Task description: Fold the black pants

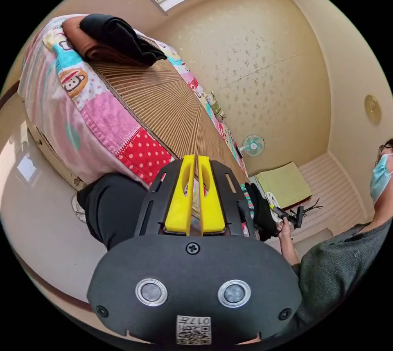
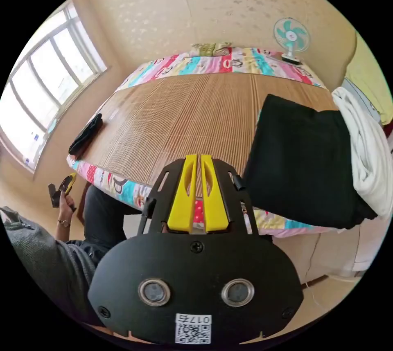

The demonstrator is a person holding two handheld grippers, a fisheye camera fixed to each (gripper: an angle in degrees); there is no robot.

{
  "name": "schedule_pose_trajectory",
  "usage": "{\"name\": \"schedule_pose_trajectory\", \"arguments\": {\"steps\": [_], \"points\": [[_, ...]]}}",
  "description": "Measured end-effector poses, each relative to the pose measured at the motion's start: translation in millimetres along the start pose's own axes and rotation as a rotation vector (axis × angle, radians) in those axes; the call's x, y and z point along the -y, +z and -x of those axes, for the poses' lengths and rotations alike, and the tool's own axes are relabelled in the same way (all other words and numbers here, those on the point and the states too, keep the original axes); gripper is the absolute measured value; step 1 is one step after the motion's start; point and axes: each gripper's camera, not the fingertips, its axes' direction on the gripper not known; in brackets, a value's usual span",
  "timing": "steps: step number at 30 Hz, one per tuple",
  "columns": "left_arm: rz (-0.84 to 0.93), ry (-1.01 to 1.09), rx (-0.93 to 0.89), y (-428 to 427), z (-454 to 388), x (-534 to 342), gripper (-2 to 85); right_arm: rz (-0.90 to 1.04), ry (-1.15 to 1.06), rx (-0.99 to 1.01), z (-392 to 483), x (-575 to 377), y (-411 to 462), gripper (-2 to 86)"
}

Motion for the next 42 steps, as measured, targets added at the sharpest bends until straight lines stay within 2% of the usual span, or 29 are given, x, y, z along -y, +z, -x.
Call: {"name": "schedule_pose_trajectory", "arguments": {"steps": [2,4,7,8,10,14,17,18,19,20,22,24,26,29,31,34,35,37,38,40,42], "points": [[0.101,0.057,-0.035,29.6,-24.7,7.9,-0.7,-0.096,0.148,-0.121,-35.2,-11.2,-28.5,10.2],[0.177,0.120,-0.072,53.8,-50.9,10.5,-0.8,-0.070,0.254,-0.150,-70.0,-22.7,-25.9,13.4],[0.247,0.186,-0.126,83.1,-86.1,4.7,-0.9,0.129,0.340,-0.035,-103.0,-32.0,28.5,9.6],[0.259,0.191,-0.146,91.2,-95.5,-0.4,-0.9,0.113,0.367,-0.061,-105.3,-34.0,27.1,8.3],[0.267,0.178,-0.171,99.6,-105.0,-9.8,-0.9,0.083,0.404,0.020,-112.2,-25.4,12.4,2.9],[0.251,0.144,-0.198,106.8,-114.8,-36.6,-0.9,-0.083,0.343,0.174,-103.2,1.5,-23.4,0.9],[0.261,0.130,-0.201,111.0,-117.4,-52.6,-1.0,-0.173,0.216,0.310,-70.8,24.8,-50.9,0.4],[0.270,0.132,-0.200,113.0,-119.1,-58.2,-1.0,-0.256,0.031,0.600,-47.0,29.4,-59.2,0.4],[0.275,0.135,-0.197,114.2,-120.0,-60.8,-1.0,-0.292,-0.104,0.984,-18.3,35.4,-60.5,0.4],[0.285,0.139,-0.186,117.0,-121.6,-65.6,-1.0,-0.221,-0.111,1.020,1.2,41.1,-57.1,0.4],[0.294,0.137,-0.168,120.9,-122.3,-71.4,-1.0,-0.035,-0.264,0.677,92.1,42.2,-56.5,0.6],[0.283,0.119,-0.173,122.3,-119.7,-77.9,-0.9,0.001,-0.367,0.530,136.0,25.4,-51.1,0.8],[0.276,0.109,-0.179,120.9,-116.6,-83.0,-0.9,0.014,-0.350,0.463,143.6,6.5,-44.4,1.1],[0.273,0.114,-0.123,114.6,-108.8,-93.6,-0.6,-0.141,-0.113,0.282,87.5,-26.9,-55.6,3.0],[0.277,0.122,-0.075,111.4,-102.6,-99.6,0.0,-0.288,0.119,0.001,23.7,-52.6,-80.1,7.8],[0.292,0.132,-0.018,114.2,-90.9,-106.0,2.2,-0.343,0.303,-0.222,-46.4,-66.9,-94.5,11.1],[0.296,0.132,-0.012,118.9,-86.2,-107.0,2.7,-0.323,0.323,-0.220,-59.2,-64.4,-89.8,11.3],[0.304,0.120,-0.024,129.8,-79.6,-106.6,3.2,-0.121,0.354,-0.003,-101.6,-33.3,-49.0,9.5],[0.306,0.110,-0.054,138.4,-77.1,-105.8,3.3,-0.086,0.376,0.037,-107.6,-24.5,-39.2,8.4],[0.299,0.109,-0.104,150.5,-79.0,-105.6,3.5,-0.159,0.342,0.277,-103.1,12.5,-29.6,5.1],[0.299,0.137,-0.134,166.4,-89.9,-109.7,3.5,-0.167,0.217,0.356,-67.6,50.2,-26.8,4.1]]}}
